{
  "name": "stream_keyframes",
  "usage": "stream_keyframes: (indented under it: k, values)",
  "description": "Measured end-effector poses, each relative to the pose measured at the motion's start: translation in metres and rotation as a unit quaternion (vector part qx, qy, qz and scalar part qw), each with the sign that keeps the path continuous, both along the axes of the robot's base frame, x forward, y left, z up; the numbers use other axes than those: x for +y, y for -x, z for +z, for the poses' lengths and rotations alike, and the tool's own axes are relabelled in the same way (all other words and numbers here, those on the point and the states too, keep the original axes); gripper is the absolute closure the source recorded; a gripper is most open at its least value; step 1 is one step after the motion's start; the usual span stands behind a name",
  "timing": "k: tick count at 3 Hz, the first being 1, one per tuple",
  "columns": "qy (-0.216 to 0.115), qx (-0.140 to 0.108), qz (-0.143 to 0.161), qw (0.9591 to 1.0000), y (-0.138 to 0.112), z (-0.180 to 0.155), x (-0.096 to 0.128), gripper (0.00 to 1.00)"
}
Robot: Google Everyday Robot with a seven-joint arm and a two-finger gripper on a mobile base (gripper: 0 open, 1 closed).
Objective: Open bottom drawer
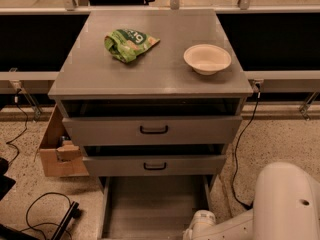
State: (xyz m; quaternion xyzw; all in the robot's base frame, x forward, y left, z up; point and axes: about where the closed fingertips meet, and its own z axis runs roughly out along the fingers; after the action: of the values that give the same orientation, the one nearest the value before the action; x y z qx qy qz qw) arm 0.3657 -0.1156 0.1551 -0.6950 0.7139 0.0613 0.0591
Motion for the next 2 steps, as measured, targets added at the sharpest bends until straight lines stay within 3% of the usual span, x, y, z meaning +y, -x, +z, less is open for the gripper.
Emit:
stream_keyframes:
  k: [2]
  values:
    - [0.002, 0.001, 0.01, 0.9999, -0.0033, 0.0016, 0.0052, 0.0]
